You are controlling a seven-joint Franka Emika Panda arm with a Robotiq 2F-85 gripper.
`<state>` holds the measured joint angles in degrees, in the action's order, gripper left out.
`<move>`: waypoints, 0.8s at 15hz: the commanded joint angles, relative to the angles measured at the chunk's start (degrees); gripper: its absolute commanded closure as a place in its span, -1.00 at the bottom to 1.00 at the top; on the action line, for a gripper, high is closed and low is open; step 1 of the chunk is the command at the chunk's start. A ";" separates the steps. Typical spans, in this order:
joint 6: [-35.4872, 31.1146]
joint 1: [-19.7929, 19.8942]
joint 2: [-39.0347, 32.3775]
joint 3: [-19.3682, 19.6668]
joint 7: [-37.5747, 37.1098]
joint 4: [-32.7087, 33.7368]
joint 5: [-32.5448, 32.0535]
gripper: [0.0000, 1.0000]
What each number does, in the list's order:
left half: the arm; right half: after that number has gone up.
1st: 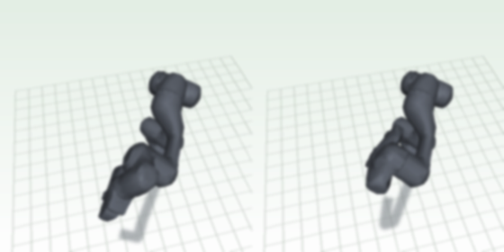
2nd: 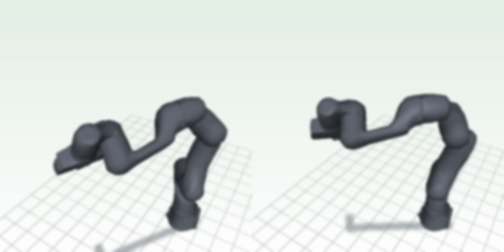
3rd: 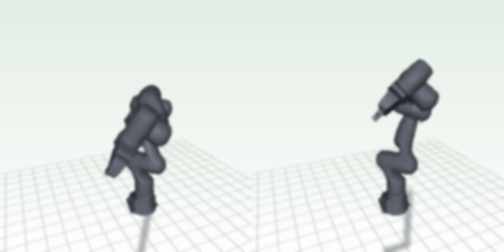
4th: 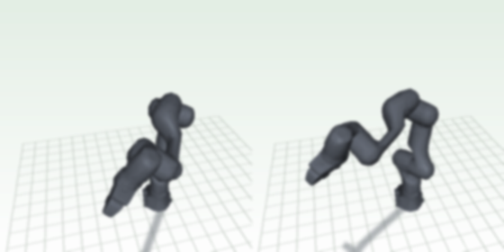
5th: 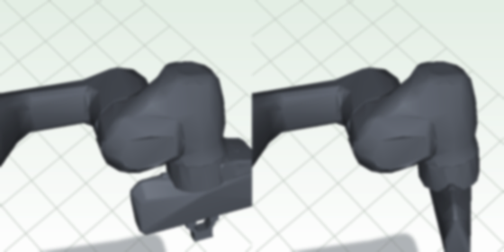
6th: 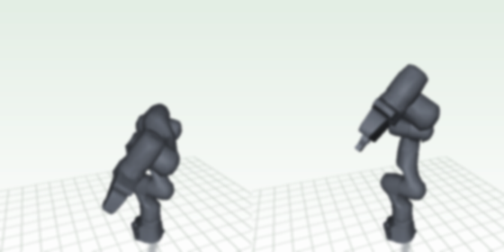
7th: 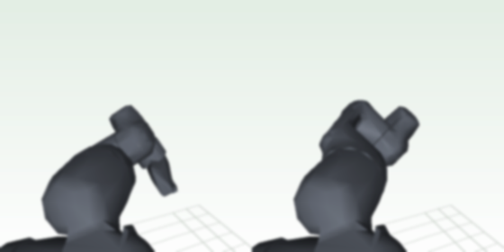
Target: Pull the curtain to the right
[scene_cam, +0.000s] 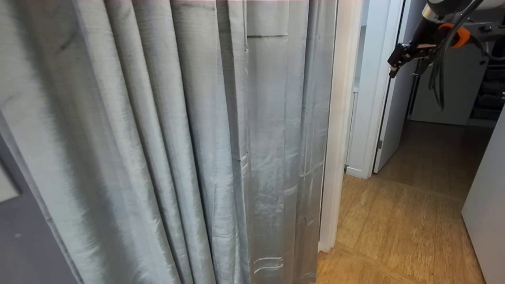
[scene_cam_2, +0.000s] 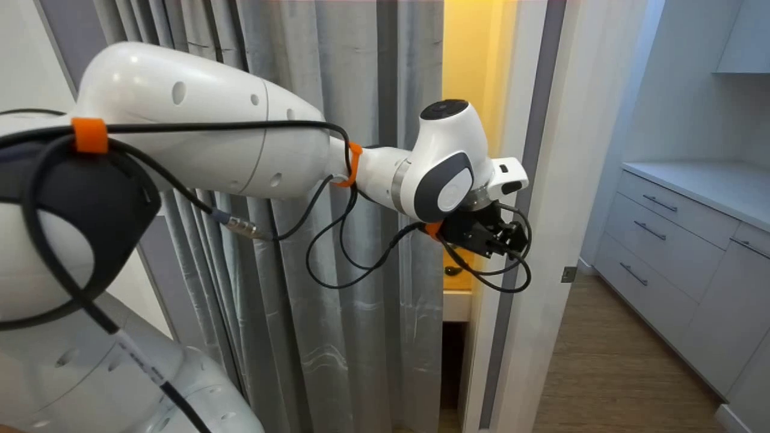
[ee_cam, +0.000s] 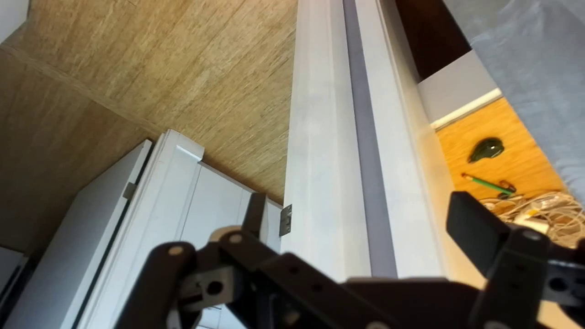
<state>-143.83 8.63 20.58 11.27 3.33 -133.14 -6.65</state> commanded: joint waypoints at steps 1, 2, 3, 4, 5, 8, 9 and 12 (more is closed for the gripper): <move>4.27 -2.07 4.73 1.01 8.01 -1.67 3.23 -1.00; 4.90 -2.83 5.59 1.46 10.27 -1.78 4.14 -1.00; 5.51 -3.44 6.27 1.77 12.19 -1.75 4.87 -1.00; 5.97 -3.89 6.99 1.95 13.67 -1.81 5.41 -1.00; 6.90 -4.32 7.58 2.08 14.78 -1.66 5.92 -1.00; 11.18 -5.92 9.62 1.12 16.49 -0.90 6.71 -1.00; 12.06 -6.42 10.28 1.73 17.86 -1.04 7.00 -1.00; 11.76 -5.73 11.60 1.09 17.06 -1.80 5.06 -1.00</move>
<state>-132.56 2.82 29.64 12.27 18.51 -133.46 -1.70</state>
